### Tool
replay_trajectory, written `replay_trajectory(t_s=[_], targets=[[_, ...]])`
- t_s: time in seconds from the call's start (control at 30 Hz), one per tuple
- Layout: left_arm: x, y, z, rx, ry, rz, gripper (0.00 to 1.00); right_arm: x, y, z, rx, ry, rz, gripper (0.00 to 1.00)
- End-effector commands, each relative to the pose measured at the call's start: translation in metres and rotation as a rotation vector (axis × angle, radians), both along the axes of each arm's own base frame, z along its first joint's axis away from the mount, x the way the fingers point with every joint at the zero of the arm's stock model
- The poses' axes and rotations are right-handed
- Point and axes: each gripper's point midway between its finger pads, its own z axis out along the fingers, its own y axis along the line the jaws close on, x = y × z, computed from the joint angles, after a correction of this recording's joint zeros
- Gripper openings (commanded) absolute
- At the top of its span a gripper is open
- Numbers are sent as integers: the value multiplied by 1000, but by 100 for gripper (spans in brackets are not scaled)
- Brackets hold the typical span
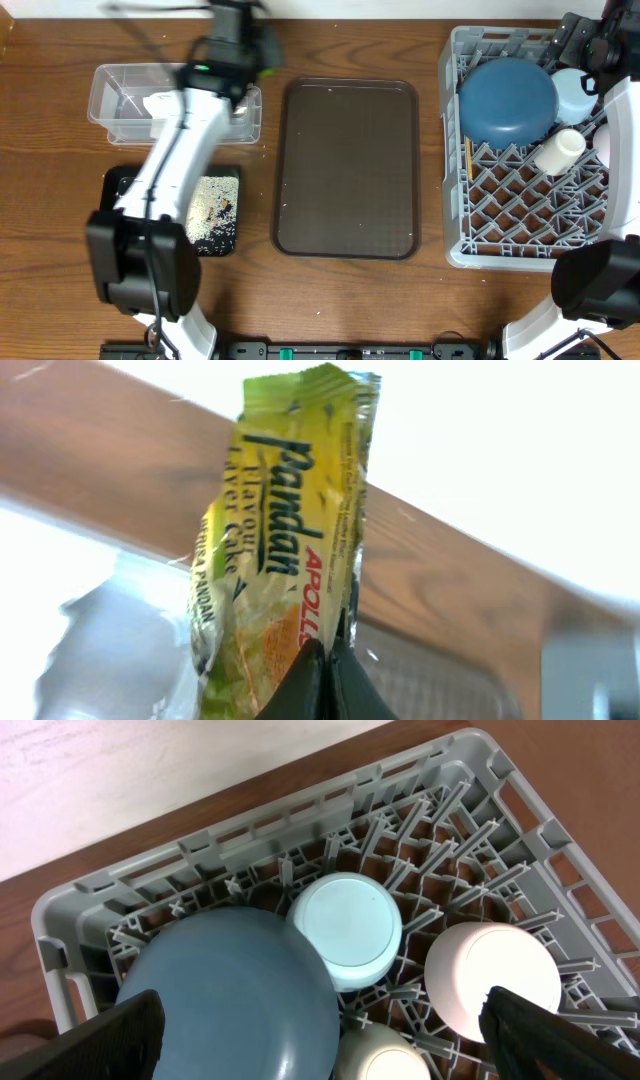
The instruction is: Sort waste into correct bins and load items into the dishwasher rack
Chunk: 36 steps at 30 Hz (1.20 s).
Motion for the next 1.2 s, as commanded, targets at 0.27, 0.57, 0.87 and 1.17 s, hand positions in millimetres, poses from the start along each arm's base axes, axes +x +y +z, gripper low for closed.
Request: replay_trajectory(t_s=[0.27,0.57,0.87,1.17], targets=[[-38,111,-48,-462,240,727,6,-4,-2,14,-16,-25,-6,99],[-41,119,-49,-461,243,744,61,-4,-2,14,-16,-25,-6,99],[-51,99,-17,-402,239,471,62,-4,-2,14,-16,-25,-6,99],[-169,92,37,-242,375,316,63,-4,-2,14,-16,-25,-6,99]])
